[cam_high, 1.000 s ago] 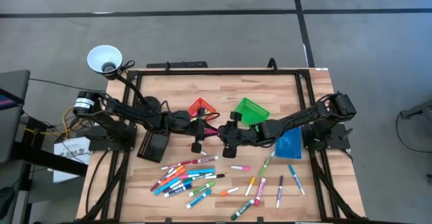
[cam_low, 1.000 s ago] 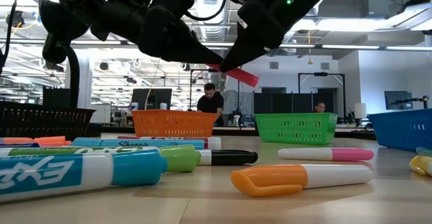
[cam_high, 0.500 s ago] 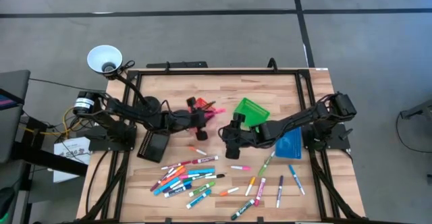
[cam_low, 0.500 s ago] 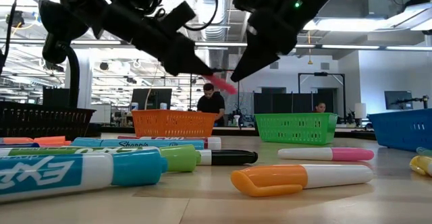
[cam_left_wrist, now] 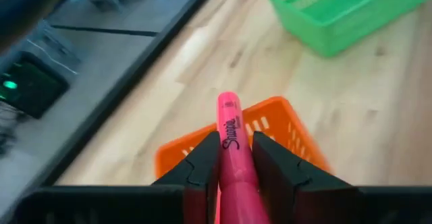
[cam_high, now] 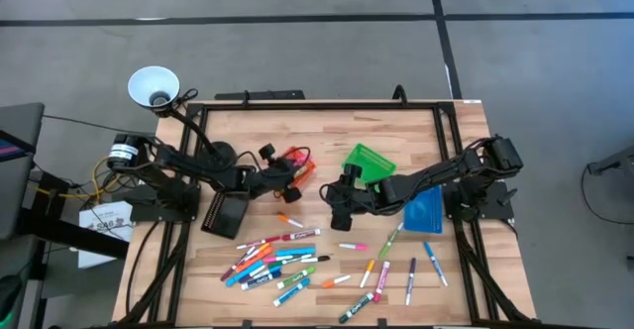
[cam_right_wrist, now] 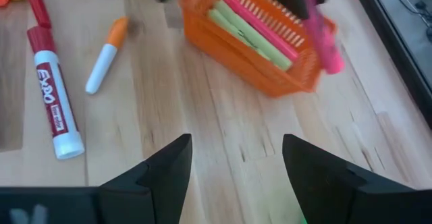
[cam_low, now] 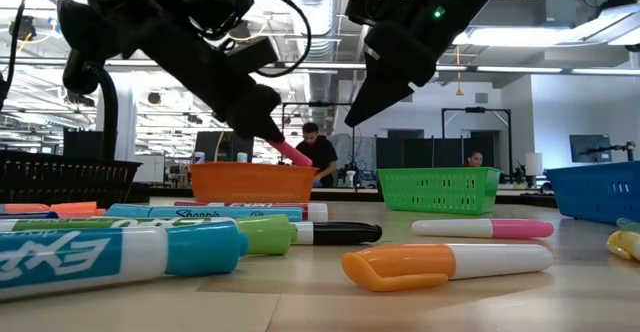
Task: Pick & Place Markers
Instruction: Put the pink highlighter pen into the orange bin
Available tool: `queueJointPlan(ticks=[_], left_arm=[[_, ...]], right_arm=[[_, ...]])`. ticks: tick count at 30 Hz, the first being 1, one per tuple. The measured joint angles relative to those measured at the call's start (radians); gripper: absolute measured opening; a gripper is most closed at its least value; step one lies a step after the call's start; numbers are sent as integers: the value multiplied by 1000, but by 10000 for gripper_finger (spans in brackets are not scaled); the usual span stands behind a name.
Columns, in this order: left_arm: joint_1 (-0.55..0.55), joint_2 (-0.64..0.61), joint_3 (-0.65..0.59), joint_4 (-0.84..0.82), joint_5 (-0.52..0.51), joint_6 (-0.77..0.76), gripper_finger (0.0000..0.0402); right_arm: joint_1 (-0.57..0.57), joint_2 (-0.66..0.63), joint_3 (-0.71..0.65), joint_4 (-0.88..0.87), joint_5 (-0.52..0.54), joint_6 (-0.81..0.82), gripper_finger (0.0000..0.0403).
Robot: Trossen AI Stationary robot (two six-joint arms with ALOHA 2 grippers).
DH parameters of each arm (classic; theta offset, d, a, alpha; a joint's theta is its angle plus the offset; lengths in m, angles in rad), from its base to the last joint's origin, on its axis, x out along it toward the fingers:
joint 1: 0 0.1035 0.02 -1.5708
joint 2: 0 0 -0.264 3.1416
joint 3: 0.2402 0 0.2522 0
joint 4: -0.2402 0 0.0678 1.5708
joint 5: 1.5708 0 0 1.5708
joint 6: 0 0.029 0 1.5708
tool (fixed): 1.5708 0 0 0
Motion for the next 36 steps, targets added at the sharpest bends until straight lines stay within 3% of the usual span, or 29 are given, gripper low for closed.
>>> queueJointPlan(ticks=[3, 8, 11, 15, 19, 22, 31, 36], left_arm=[[-32, 0, -17, -7, -27, -21, 77], [-87, -18, -22, -10, -264, 41, 77], [-136, -77, -22, -18, -279, 78, 77], [-181, -200, -22, -118, -192, -3, 77], [-178, -312, -35, -266, 16, -214, 77], [-154, -349, -87, -295, 46, -236, 77], [-28, -290, -182, -262, 136, -309, 77], [-10, -228, -181, -147, 142, -260, 96]], right_arm=[[0, 0, 0, 0, 0, 0, 221], [1, 0, 0, -1, 0, 0, 221], [0, 0, 0, -5, 0, 0, 221], [0, 0, -1, -6, 0, 0, 221], [0, 0, -1, -6, 0, 0, 221], [0, 0, -1, -4, -4, 0, 221], [0, 1, -1, 48, -35, 0, 220], [0, 22, -2, 94, -190, 0, 220]])
